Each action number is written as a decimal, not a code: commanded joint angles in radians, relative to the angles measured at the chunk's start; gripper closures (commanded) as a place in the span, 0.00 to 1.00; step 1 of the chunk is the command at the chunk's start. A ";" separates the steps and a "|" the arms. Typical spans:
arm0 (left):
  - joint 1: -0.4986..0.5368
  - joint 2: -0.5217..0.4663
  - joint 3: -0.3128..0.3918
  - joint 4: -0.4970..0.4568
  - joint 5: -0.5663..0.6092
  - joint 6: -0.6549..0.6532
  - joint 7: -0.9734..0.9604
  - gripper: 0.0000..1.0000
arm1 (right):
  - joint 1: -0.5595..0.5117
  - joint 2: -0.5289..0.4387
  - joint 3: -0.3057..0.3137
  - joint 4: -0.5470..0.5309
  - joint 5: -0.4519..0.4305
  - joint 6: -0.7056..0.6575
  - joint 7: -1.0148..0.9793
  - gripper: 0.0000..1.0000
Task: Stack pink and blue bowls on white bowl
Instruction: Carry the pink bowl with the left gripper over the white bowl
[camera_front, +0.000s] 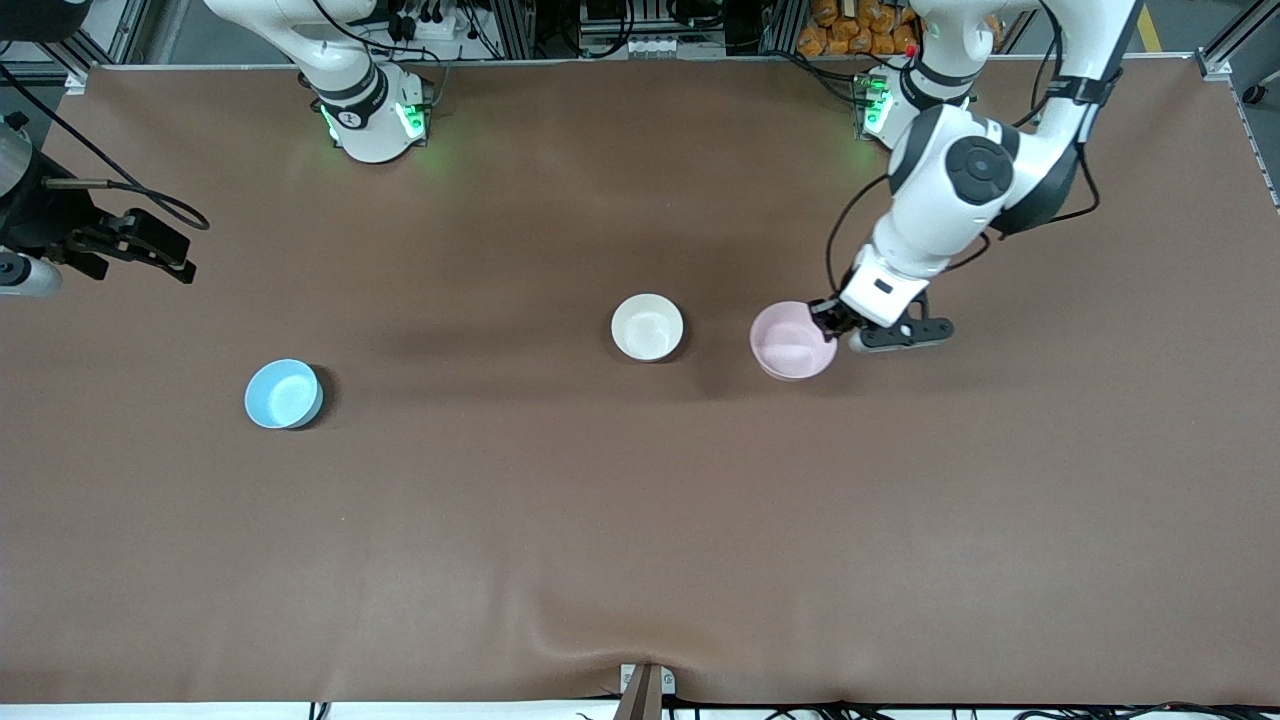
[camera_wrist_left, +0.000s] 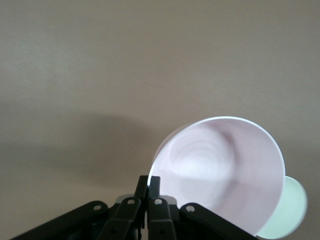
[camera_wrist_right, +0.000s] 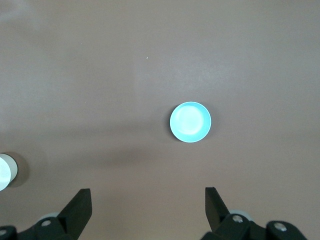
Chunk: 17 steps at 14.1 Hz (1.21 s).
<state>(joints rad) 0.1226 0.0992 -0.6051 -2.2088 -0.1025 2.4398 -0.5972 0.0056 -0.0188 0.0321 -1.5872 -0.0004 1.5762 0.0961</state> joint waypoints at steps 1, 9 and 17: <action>0.002 0.034 -0.037 0.055 -0.019 -0.031 -0.052 1.00 | -0.012 0.003 0.006 0.010 0.014 -0.008 -0.007 0.00; -0.121 0.155 -0.061 0.149 -0.008 -0.021 -0.197 1.00 | -0.012 0.005 0.006 0.010 0.014 -0.010 -0.007 0.00; -0.204 0.234 -0.056 0.149 0.049 0.059 -0.263 1.00 | -0.012 0.005 0.006 0.009 0.014 -0.007 -0.007 0.00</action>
<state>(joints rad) -0.0564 0.3001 -0.6636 -2.0764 -0.0964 2.4740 -0.8054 0.0056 -0.0185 0.0321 -1.5877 -0.0004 1.5749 0.0961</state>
